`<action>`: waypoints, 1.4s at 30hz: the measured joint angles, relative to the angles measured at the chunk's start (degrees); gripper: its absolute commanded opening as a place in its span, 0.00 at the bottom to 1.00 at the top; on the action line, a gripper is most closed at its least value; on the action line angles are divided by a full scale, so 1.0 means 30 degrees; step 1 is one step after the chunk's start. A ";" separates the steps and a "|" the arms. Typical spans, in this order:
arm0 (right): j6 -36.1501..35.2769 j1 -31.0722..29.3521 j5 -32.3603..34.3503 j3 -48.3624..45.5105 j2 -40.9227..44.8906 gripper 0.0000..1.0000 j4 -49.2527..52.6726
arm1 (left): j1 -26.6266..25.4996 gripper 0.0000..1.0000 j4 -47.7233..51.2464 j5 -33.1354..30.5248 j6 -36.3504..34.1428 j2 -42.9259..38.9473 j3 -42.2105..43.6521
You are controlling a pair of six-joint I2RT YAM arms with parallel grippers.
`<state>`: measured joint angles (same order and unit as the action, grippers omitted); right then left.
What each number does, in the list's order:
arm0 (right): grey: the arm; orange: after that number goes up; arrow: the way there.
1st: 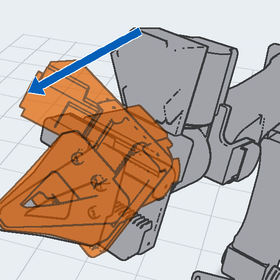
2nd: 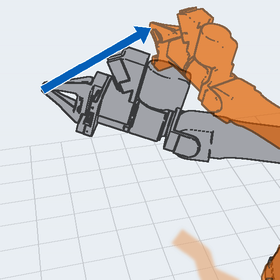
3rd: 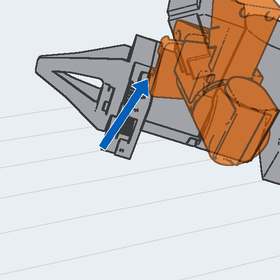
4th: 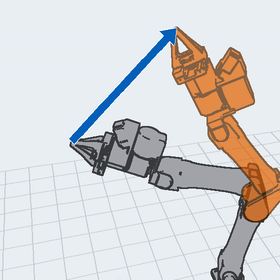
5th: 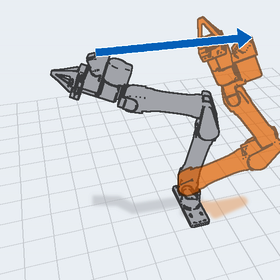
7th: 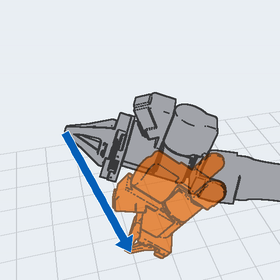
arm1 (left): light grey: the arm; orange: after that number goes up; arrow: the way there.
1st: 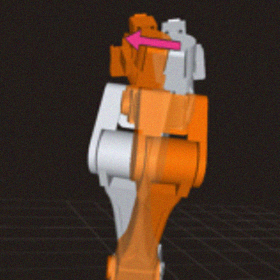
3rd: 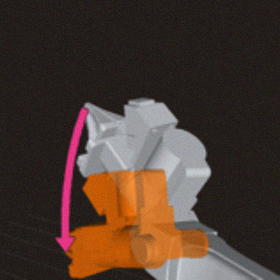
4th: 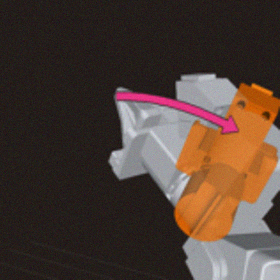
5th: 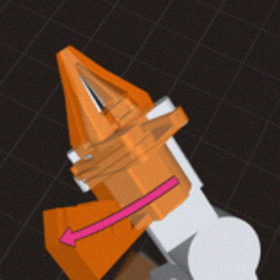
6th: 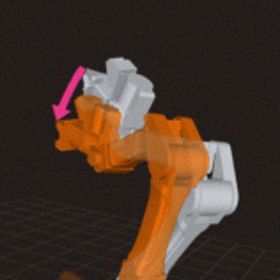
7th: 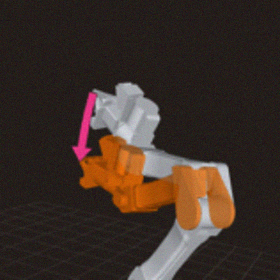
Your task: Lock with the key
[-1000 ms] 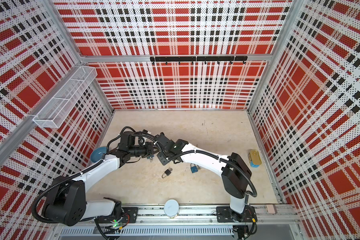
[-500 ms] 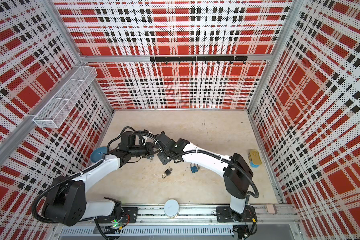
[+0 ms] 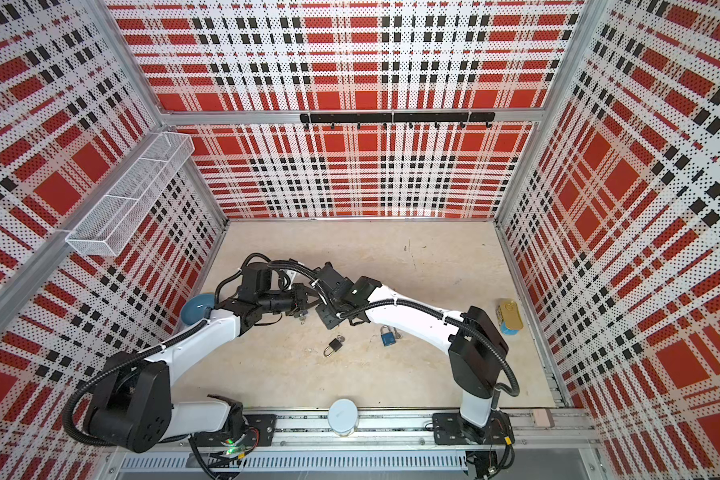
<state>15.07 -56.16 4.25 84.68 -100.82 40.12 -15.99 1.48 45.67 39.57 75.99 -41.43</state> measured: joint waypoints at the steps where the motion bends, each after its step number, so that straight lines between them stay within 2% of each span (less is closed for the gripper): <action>1: 0.0102 0.0160 -0.0408 -0.0299 0.0248 0.40 -0.0291 | -0.0036 0.00 -0.0109 -0.0007 0.0124 -0.0117 0.0044; 5: 0.0962 0.1341 -0.2630 -0.2142 0.1836 0.51 -0.2142 | -0.0168 0.00 -0.0889 -0.0525 0.0852 -0.0947 0.0335; 9: 0.2069 0.3177 -0.4962 -0.4422 0.3920 0.55 -0.4320 | -0.0306 0.00 -0.0940 -0.1603 0.1464 -0.1916 0.0415; 15: 0.4830 0.6142 -0.9202 -0.9355 0.7300 0.59 -1.0214 | -0.1370 0.00 -0.1268 -0.3767 0.2594 -0.3694 0.0415; 18: 0.6040 0.7125 -1.1052 -1.1344 0.7956 0.59 -1.3559 | -0.2076 0.00 -0.1552 -0.5187 0.3410 -0.4546 0.0415; 24: 0.6171 0.7184 -1.2932 -1.1781 0.7949 0.58 -1.7311 | -0.4379 0.00 -0.2062 -0.8174 0.4911 -0.5472 0.0160; 28: 0.5865 0.7118 -1.3821 -1.1730 0.7868 0.56 -1.9081 | -0.5297 0.00 -0.2142 -0.9632 0.5712 -0.5588 -0.0306; 35: 0.4874 0.6674 -1.4324 -1.1672 0.7861 0.56 -1.9708 | -0.5457 0.00 -0.2208 -1.1460 0.6900 -0.6382 -0.0430; 42: 0.3534 0.5945 -1.4331 -1.1118 0.7861 0.51 -1.8761 | -0.5457 0.00 -0.2266 -1.1883 0.7679 -0.6564 -0.0976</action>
<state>25.67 -38.33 -38.74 51.33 -77.23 -16.16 -32.36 -5.32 10.02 62.61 56.29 -44.36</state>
